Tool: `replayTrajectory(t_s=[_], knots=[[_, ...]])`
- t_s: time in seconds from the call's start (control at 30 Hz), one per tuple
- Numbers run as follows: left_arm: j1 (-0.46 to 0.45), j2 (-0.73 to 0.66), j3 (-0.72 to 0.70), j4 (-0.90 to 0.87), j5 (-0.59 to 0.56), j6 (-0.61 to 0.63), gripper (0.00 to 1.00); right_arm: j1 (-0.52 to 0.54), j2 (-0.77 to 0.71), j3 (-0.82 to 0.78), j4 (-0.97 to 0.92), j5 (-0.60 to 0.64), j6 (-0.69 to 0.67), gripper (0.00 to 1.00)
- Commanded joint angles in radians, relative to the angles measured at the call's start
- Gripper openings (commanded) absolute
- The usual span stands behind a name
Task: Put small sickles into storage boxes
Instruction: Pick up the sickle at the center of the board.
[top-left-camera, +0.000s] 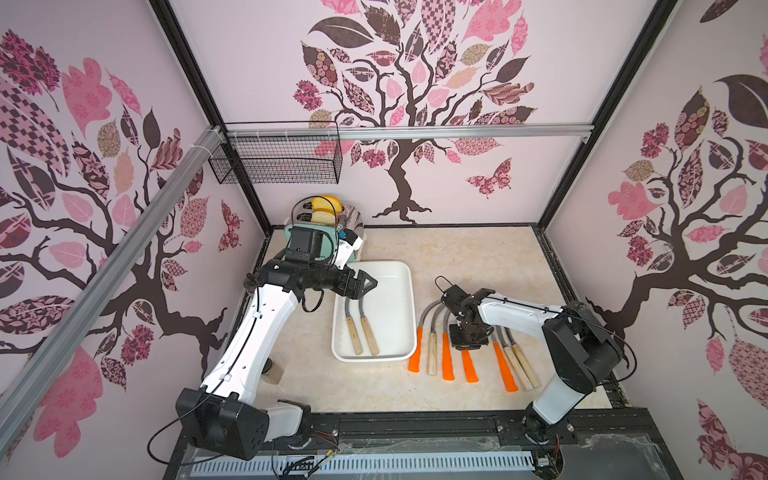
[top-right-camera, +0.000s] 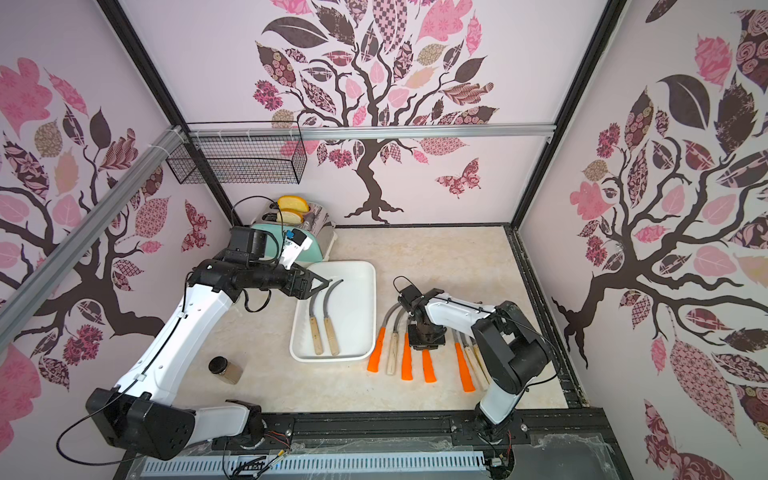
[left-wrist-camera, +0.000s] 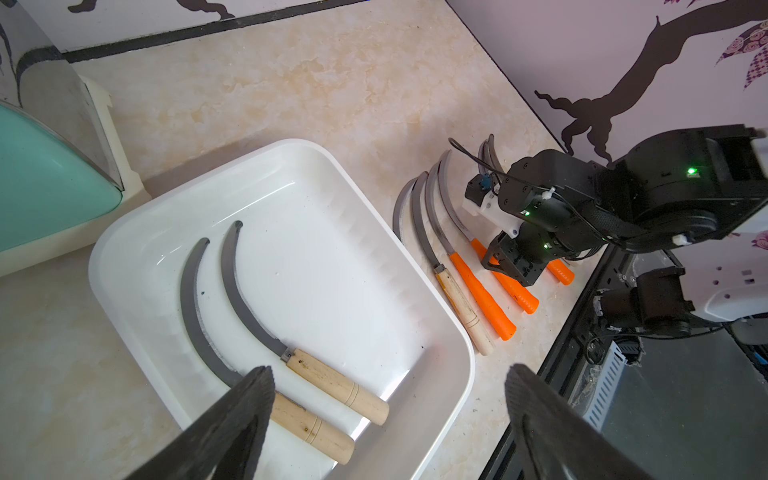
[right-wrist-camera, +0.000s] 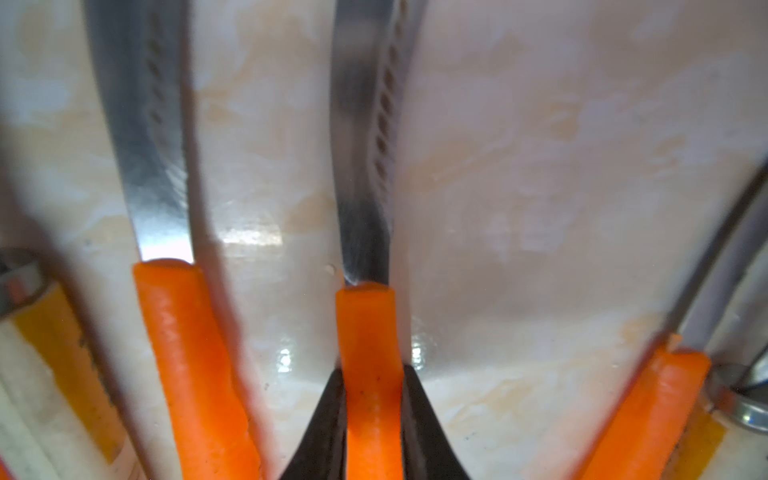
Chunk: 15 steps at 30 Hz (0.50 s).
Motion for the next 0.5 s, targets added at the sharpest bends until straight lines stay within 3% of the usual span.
replayTrajectory(t_s=[0.0,0.47], knots=[[0.002,-0.011,0.012,0.013,0.004,0.005,0.91,-0.015,-0.035,0.0,-0.043,0.015,-0.005,0.0],[0.0,-0.017,-0.008,0.008,0.018,0.002,0.91,-0.029,-0.078,0.066,-0.081,-0.004,-0.015,0.0]])
